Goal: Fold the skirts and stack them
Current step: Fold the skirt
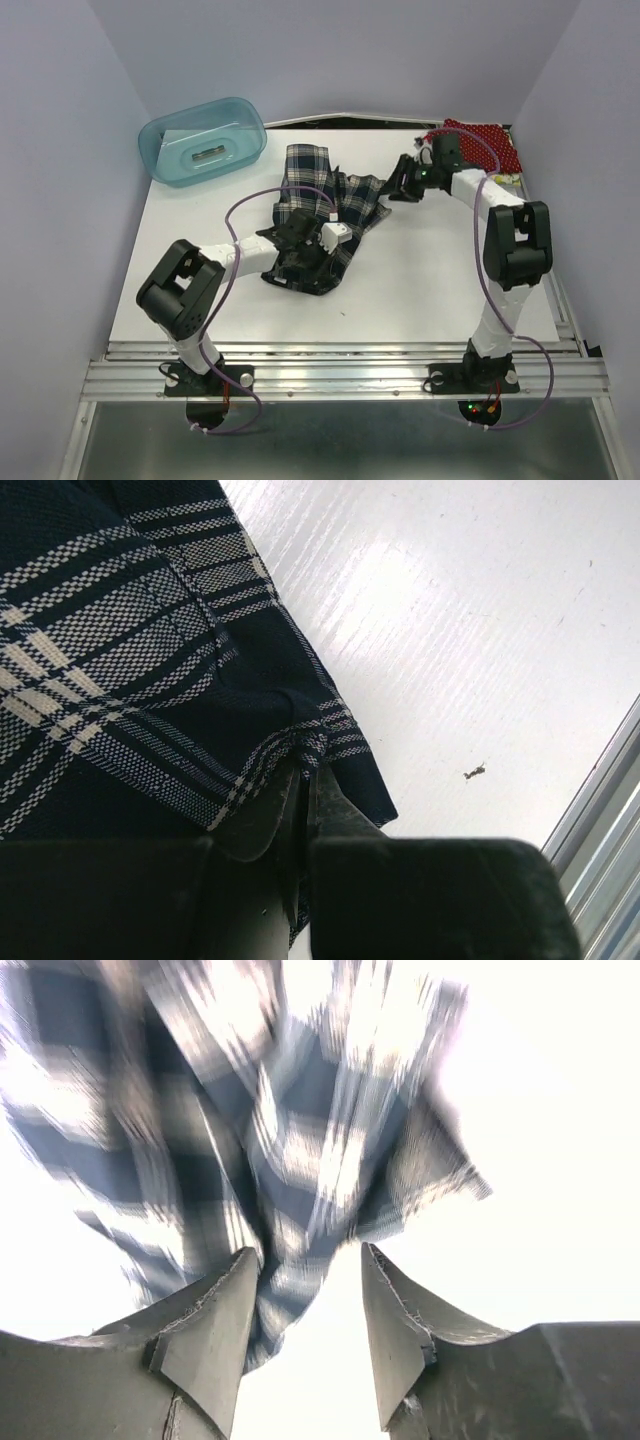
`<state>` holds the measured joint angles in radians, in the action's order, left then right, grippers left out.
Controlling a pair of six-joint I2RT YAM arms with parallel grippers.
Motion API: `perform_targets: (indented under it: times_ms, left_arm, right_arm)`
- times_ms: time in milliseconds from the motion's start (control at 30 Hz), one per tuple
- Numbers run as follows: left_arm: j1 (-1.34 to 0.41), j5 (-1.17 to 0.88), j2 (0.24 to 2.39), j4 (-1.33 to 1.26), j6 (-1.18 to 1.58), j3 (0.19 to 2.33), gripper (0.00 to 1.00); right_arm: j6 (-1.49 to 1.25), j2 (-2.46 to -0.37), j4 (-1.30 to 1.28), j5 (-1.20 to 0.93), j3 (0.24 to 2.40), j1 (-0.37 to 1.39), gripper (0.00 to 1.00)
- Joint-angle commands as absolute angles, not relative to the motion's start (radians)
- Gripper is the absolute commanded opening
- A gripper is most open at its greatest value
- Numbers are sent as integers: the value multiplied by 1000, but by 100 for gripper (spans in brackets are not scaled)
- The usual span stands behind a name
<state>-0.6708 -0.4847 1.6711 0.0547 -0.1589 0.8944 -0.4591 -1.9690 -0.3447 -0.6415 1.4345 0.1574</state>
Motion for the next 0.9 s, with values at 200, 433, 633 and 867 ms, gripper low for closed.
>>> perform_targets:
  times_ms: [200,433,633,867]
  left_arm:
    - [-667,-474,1695,106,-170,913,0]
    - [-666,-482,1706,98,-163,908,0]
    - [-664,-480,1715,97,-160,908,0]
    - [-664,-479,1724,95,-155,911,0]
  right_arm:
    - [-526,-2169,-255,-551,1816,179,59]
    - [-538,-2287,-218,-503,1948,256,66]
    - [-528,-2344,-213,-512,1994,307,71]
    - [-511,-2376,-193,-486,2014,336,70]
